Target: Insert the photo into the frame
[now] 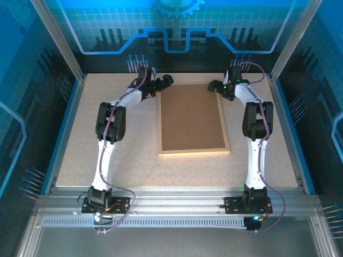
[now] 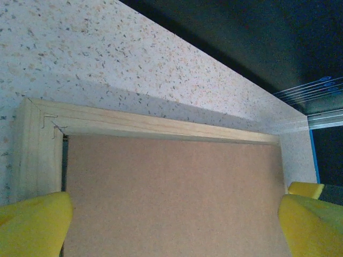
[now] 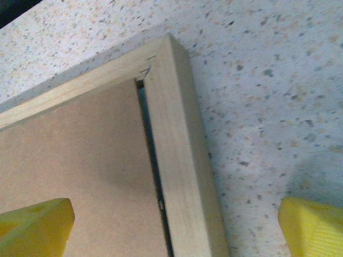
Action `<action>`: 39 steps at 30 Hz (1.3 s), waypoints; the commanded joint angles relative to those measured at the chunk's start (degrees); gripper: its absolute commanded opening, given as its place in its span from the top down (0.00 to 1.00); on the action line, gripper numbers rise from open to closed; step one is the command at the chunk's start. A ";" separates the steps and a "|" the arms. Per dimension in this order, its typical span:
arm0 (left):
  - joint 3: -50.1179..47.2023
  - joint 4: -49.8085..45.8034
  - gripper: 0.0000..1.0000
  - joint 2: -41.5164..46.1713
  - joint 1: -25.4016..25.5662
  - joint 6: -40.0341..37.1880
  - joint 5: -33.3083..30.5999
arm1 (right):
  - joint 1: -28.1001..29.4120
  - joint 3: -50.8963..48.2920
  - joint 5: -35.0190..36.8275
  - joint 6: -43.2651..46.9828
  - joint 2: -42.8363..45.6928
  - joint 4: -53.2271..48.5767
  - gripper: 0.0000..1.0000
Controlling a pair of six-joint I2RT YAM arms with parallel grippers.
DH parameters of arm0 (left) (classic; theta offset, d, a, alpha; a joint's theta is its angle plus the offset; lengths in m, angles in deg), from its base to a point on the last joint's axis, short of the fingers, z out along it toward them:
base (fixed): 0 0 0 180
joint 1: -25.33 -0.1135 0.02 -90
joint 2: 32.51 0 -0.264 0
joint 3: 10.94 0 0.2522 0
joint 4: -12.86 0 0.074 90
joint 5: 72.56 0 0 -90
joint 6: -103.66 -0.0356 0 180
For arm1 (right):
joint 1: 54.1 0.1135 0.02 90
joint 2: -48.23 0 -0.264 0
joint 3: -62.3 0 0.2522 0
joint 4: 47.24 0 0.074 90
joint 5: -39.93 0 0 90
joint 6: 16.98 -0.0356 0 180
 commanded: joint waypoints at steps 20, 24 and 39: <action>7.27 -6.20 0.01 -5.25 2.58 0.26 2.83 | 0.38 0.74 -5.27 -2.68 -3.03 1.69 0.02; 7.36 -6.41 0.01 -4.51 3.47 0.16 3.22 | 0.50 1.71 -6.08 -2.83 -3.82 1.42 0.02; 8.26 -13.54 0.01 -5.63 3.83 -1.94 0.31 | 0.92 0.48 -4.02 -0.54 -0.12 0.54 0.01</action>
